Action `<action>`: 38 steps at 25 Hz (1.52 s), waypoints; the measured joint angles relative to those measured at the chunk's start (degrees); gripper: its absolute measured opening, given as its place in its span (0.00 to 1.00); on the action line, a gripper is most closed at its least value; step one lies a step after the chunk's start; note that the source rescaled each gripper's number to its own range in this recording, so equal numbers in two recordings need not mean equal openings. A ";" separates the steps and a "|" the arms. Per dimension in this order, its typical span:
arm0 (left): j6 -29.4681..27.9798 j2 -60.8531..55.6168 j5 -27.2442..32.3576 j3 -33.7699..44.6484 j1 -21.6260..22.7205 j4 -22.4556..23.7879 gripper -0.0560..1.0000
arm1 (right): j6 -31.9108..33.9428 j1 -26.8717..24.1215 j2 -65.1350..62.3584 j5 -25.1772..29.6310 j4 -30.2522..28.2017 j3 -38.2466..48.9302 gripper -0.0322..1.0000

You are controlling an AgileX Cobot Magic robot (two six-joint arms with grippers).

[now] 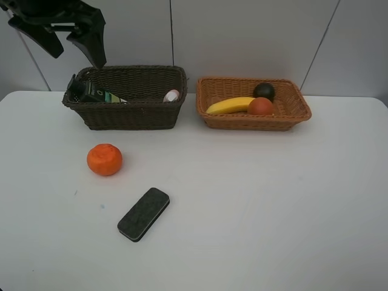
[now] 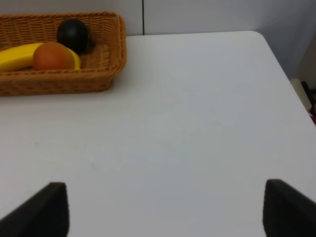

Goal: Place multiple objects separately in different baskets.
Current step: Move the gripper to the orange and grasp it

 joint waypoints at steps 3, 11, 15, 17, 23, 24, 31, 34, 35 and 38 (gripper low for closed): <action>2.91 -0.13 0.07 2.70 -1.26 0.04 1.00 | 0.00 0.00 0.00 0.00 0.00 0.00 0.98; 11.55 -0.13 -6.66 17.27 -1.52 0.04 1.00 | 0.00 0.00 0.00 0.00 0.00 0.00 0.98; 14.73 1.19 -13.88 23.05 -1.52 0.10 1.00 | 0.00 0.00 0.00 0.00 0.00 0.00 0.98; 15.23 2.93 -14.95 24.71 -1.52 0.04 1.00 | 0.00 0.00 0.00 0.00 0.00 0.00 0.98; 16.35 9.16 -19.47 25.68 -1.52 0.04 1.00 | 0.00 0.00 0.00 0.00 0.00 0.00 0.98; 16.35 10.23 -20.66 25.68 -1.52 0.10 1.00 | 0.00 0.00 0.00 0.00 0.00 0.00 0.98; 16.37 14.34 -24.61 25.68 -0.85 1.47 1.00 | 0.00 0.00 0.00 0.00 0.00 0.00 0.98; 16.37 14.98 -25.62 25.68 0.28 2.05 1.00 | 0.00 0.00 0.00 0.00 0.00 0.00 0.98; 16.37 15.28 -25.69 25.68 0.54 2.05 1.00 | 0.00 0.00 0.00 0.00 0.00 0.00 0.98; 16.37 16.29 -25.59 25.68 0.65 1.15 1.00 | 0.00 0.00 0.00 0.00 0.00 0.00 0.98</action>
